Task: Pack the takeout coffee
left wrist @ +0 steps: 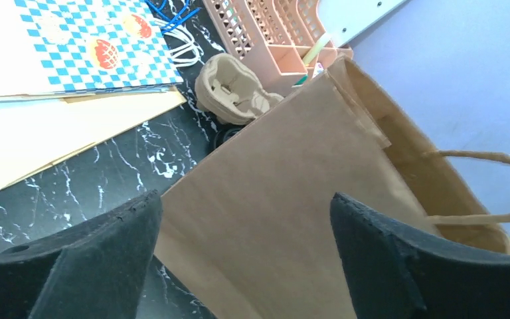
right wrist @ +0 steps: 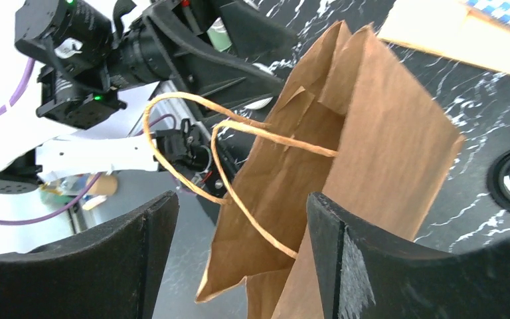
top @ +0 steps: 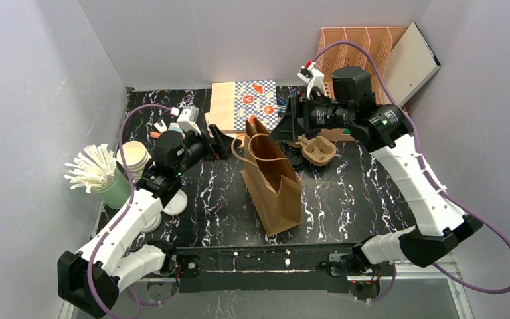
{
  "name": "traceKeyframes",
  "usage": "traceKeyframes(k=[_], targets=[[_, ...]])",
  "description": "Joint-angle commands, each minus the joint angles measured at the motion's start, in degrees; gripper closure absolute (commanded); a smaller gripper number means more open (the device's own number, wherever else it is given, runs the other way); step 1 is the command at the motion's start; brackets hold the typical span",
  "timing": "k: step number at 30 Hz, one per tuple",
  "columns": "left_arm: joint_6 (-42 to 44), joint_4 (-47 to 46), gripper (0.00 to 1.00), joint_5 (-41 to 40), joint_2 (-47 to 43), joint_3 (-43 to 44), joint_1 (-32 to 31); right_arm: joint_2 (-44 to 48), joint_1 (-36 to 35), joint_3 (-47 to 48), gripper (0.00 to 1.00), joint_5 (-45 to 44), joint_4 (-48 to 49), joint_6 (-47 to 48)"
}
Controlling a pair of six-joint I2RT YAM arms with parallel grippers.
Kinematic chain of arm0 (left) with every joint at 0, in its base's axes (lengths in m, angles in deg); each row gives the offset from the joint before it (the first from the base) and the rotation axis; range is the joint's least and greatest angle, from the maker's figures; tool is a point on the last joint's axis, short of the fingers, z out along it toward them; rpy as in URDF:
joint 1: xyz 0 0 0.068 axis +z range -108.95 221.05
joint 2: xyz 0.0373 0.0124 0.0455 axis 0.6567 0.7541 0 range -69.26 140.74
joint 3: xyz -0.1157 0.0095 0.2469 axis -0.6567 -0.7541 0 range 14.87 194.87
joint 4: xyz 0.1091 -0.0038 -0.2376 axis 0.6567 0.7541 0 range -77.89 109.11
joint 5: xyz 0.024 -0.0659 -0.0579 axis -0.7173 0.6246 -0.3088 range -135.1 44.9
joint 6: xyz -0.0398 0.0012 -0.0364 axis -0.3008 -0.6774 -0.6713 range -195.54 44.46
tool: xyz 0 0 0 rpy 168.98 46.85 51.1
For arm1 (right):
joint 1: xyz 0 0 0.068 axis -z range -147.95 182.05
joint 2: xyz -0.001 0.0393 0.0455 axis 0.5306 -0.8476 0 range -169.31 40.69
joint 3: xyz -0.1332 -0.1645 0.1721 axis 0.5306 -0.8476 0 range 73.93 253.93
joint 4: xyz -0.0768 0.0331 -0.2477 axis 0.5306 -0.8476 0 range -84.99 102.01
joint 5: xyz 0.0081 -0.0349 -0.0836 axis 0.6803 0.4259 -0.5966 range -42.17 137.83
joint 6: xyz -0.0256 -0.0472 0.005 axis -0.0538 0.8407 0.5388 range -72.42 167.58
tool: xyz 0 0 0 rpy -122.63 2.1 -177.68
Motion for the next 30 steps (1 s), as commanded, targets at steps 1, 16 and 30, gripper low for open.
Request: traceKeyframes(k=[1, 16, 30], targets=[[-1.37, 5.71, 0.02, -5.17, -2.98, 3.01, -0.29, 1.87, 0.15, 2.65, 0.20, -5.59, -1.00, 3.95], [-11.45, 16.08, 0.14, -4.57, -9.28, 10.52, -1.67, 5.38, -0.18, -4.93, 0.10, -9.68, -4.29, 16.99], [-8.42, 29.19, 0.11, -6.14, -4.01, 25.35, -2.23, -1.92, -3.21, -1.12, 0.40, -15.45, -2.70, 12.71]])
